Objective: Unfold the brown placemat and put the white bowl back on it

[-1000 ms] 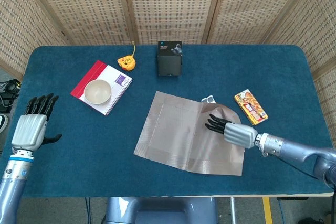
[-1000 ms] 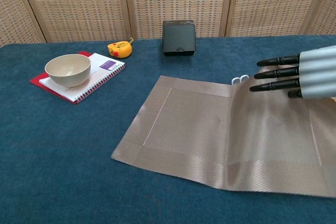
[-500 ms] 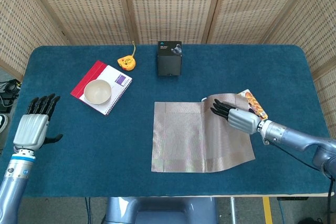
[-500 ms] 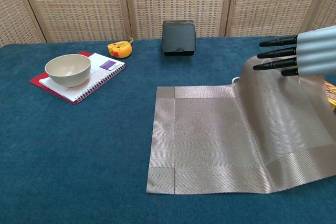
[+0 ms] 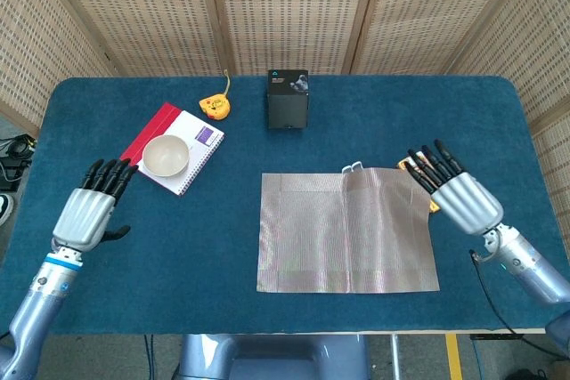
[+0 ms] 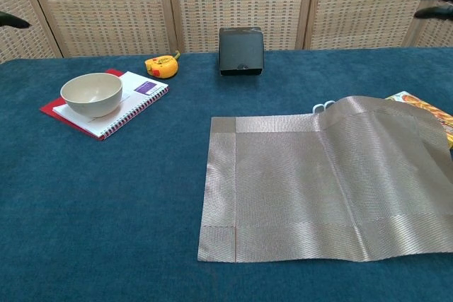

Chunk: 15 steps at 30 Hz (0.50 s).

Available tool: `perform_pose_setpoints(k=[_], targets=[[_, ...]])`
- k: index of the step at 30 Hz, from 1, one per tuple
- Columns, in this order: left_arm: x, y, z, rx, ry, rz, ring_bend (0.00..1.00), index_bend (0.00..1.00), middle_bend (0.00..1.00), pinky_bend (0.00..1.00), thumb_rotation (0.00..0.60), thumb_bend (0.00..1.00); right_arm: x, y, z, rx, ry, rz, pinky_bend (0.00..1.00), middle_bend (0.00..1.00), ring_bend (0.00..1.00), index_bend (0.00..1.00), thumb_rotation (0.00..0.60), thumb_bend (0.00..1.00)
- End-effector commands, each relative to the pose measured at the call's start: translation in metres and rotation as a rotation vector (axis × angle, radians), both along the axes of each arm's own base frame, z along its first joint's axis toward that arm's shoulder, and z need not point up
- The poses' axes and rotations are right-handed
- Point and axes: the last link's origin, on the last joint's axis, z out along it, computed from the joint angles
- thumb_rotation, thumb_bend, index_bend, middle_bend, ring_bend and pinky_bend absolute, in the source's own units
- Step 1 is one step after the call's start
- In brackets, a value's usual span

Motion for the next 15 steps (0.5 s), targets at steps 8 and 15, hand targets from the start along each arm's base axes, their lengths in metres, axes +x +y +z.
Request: perform_pose_setpoints(k=[8, 15], targets=[[0.049, 0.048, -0.087, -0.309, 0.131, -0.495, 0.00, 0.00, 0.00, 0.00, 0.600, 0.00, -0.032, 0.080, -0.014, -0.028, -0.580, -0.293, 0.00, 0.00, 0.00, 0.00, 0.600, 0.00], [0.079, 0.063, -0.127, -0.379, 0.198, -0.624, 0.00, 0.00, 0.00, 0.00, 0.600, 0.00, -0.037, 0.097, -0.026, -0.031, -0.723, -0.374, 0.00, 0.00, 0.00, 0.00, 0.600, 0.00]])
